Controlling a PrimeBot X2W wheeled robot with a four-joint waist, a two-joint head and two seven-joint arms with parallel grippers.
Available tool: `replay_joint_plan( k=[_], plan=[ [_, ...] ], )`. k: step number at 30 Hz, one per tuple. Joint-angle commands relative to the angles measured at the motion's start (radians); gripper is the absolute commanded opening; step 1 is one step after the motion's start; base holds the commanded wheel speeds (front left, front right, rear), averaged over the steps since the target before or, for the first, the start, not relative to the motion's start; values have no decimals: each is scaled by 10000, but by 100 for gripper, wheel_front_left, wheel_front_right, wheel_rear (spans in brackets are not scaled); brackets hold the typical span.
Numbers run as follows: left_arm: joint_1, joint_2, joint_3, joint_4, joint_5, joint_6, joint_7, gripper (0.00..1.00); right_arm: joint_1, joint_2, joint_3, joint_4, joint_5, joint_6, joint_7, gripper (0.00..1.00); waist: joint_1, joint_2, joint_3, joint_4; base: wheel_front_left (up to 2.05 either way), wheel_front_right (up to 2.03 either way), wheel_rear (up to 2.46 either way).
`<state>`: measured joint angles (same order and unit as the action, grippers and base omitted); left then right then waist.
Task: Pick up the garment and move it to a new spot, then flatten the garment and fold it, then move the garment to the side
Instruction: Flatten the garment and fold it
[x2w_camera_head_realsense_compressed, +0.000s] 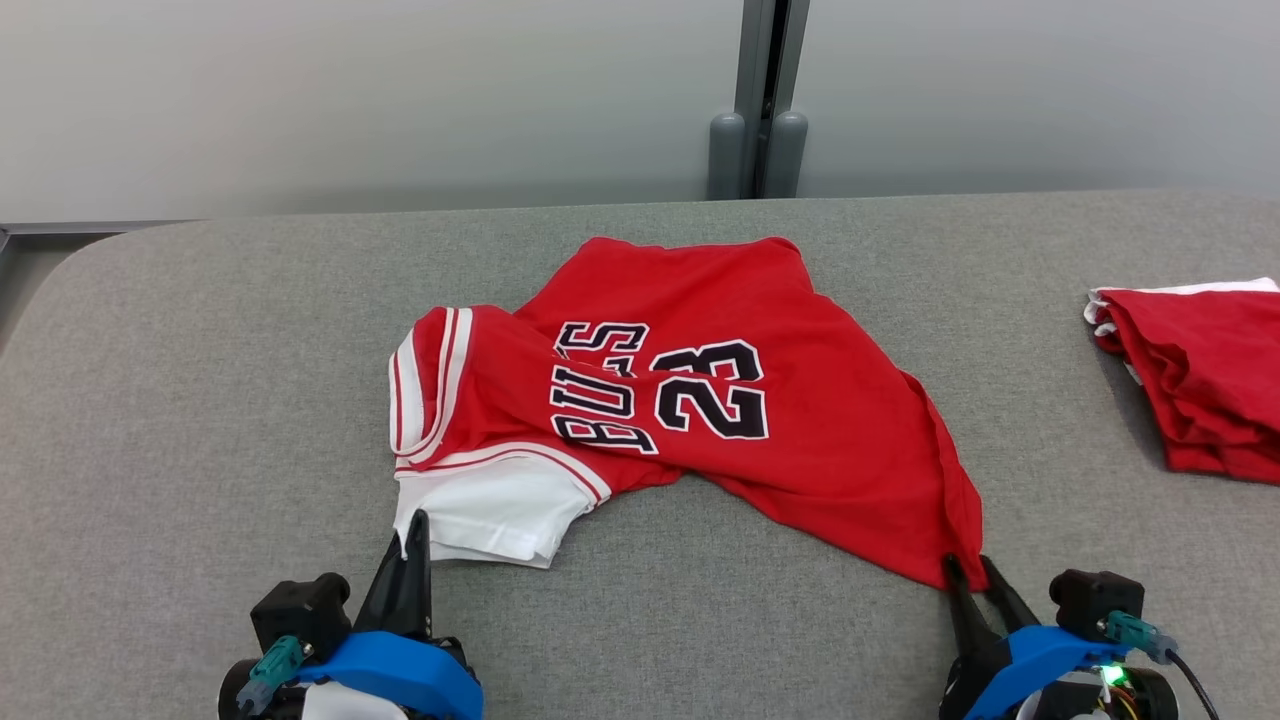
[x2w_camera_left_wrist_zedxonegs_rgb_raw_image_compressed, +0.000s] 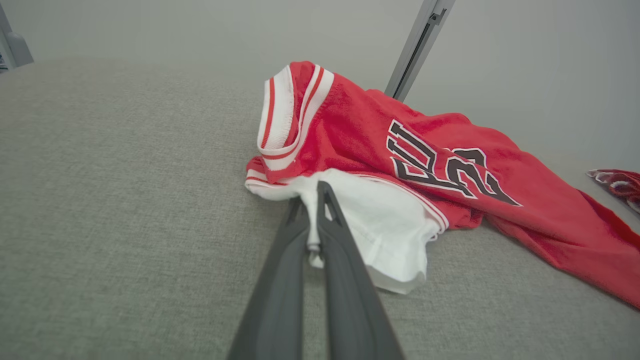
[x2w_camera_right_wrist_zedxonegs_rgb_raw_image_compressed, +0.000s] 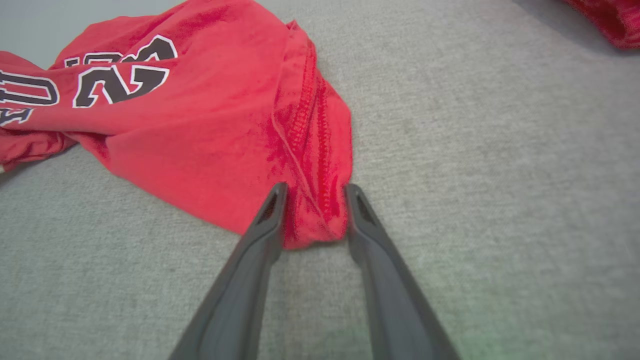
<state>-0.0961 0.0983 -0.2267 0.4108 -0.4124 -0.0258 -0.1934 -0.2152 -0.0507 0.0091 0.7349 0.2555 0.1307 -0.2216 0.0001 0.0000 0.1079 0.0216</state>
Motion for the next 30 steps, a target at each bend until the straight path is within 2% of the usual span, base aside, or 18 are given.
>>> replay_joint_plan(
  k=[1, 2, 3, 4, 11, 17, 22, 23, 25, 26, 30],
  plan=[
    [21, 90, 21, -163, 70, 30, -112, 0, -179, 5, 166, 263, 209, 1, 129, 31, -1, 0, 0, 4, 0, 0, 0],
    [12, 102, 17, -250, 92, 31, -151, 0, -263, 5, 254, 362, 290, 1, 151, 24, -1, 0, -5, 1, 0, 0, 0],
    [1, 106, 13, -330, 97, 33, -188, 0, -349, 8, 368, 427, 455, 1, 167, 2, -1, 0, -14, -3, 0, 0, 0],
    [-15, 119, 12, -422, 89, 23, -224, 0, -431, 8, 441, 445, 650, 1, 136, 0, -1, 0, -29, -13, 0, 0, 0],
    [-316, 481, 22, -1350, 308, -66, -372, 0, -842, -1, 941, -56, 1694, 1, -97, 0, -1, 0, -281, -187, 0, 0, 0],
    [-1082, 1175, 147, -2922, 510, -160, 95, 0, -1046, -7, 1132, -1599, 2233, 1, 307, 0, -1, 0, -702, -370, 0, 0, 0],
    [-2114, 1783, 389, -4755, 514, -264, 837, 0, -1020, -168, 629, -3769, 2262, 1, 1037, 0, -1, 0, -1014, -483, 0, 0, 0],
    [-2114, 1783, 389, -4755, 514, -264, 837, 0, -1020, -168, 629, -3769, 2262, 1, 1037, 0, -1, 0, -1014, -483, 0, 0, 0],
    [-2576, 1996, 460, -5507, 445, -333, 1181, 0, -946, -308, 333, -4832, 2229, 1, 1460, 0, -1, 0, -1099, -537, 0, 0, 0],
    [-3096, 2220, 555, -6185, 408, -396, 1551, 0, -884, -452, 5, -5931, 2182, 1, 1930, 0, -1, 0, -1159, -584, 0, 0, 0],
    [-4373, 2647, 696, -7237, 225, -544, 2325, 0, -812, -648, -726, -8191, 2045, 2, 3002, 0, -1, 0, -1207, -657, 0, 0, 0]
  ],
)
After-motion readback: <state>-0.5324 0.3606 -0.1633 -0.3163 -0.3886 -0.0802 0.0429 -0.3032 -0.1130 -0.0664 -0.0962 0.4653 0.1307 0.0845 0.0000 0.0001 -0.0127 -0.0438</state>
